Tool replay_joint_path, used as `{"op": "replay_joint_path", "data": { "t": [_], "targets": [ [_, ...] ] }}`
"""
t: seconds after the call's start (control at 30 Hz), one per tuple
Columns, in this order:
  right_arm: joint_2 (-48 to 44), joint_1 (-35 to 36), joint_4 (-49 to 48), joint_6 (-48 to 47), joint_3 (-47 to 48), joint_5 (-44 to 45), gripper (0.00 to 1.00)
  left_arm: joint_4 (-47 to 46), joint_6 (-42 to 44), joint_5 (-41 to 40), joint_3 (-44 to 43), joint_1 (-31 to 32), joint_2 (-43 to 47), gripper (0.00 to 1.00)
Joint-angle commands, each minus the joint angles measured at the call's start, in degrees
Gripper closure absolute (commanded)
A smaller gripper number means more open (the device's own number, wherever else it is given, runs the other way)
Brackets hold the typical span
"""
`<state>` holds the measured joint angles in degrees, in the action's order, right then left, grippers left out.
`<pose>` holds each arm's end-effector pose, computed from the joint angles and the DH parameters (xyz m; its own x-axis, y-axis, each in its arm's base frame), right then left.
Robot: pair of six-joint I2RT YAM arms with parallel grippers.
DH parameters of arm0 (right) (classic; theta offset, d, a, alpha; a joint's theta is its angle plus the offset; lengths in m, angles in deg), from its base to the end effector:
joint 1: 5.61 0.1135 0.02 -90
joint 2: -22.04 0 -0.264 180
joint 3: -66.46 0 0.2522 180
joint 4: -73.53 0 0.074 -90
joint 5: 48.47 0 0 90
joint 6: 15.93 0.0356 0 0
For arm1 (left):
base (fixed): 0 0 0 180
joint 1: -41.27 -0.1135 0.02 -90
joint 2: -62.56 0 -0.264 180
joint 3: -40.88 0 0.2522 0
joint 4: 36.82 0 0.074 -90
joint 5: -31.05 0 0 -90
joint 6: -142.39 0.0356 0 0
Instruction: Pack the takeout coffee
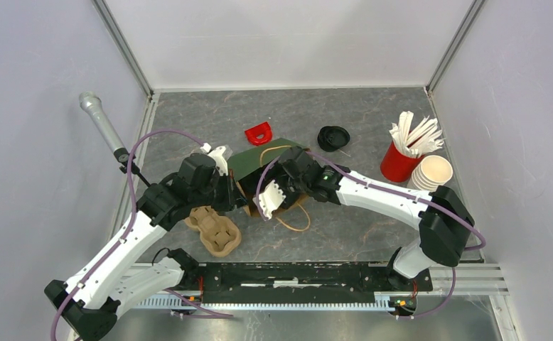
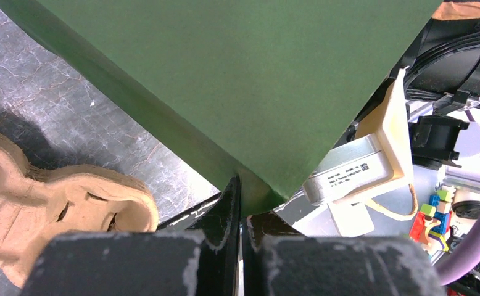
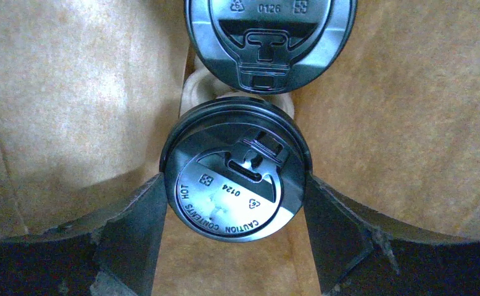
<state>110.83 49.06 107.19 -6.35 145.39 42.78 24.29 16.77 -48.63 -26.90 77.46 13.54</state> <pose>0.1986 0.2789 0.2588 0.7290 -0.6763 -0.1059 -0.5269 -0.4556 -0.7175 0.1304 -0.1033 0.3205 -0.8425 -0.0936 -0.5305 0.2424 0.8136 -0.5285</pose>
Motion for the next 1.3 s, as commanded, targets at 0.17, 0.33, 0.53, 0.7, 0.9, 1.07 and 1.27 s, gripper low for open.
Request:
{"op": "replay_joint_path", "data": {
  "t": [0.17,0.33,0.53,0.7,0.9,1.07,1.27],
  "targets": [
    [0.00,-0.29,0.01,0.54,-0.61,-1.10,0.50,-2.27,0.34,1.62,-0.11,0.20,0.67,0.98],
    [0.65,-0.49,-0.30,0.96,-0.56,-1.10,0.50,-2.39,0.31,1.80,-0.12,0.20,0.67,0.98],
    [1.21,-0.64,-1.80,1.52,-1.09,-2.76,0.51,-2.44,-0.21,2.14,0.32,0.20,1.10,0.98],
    [1.82,-0.88,-5.20,1.80,-2.26,-1.61,0.52,-2.45,-0.42,2.24,0.40,0.21,1.38,0.98],
    [2.60,-1.13,-7.00,2.21,-3.36,-0.34,0.52,-2.44,-0.80,2.33,0.65,0.25,1.66,0.98],
    [3.03,-1.39,-7.53,2.64,-3.68,-0.42,0.52,-2.71,-1.39,2.50,1.35,0.20,2.09,0.98],
    [3.47,-1.71,-7.76,2.50,-3.94,-0.84,0.52,-2.72,-1.66,2.68,1.44,0.22,2.15,0.98]
  ]
}}
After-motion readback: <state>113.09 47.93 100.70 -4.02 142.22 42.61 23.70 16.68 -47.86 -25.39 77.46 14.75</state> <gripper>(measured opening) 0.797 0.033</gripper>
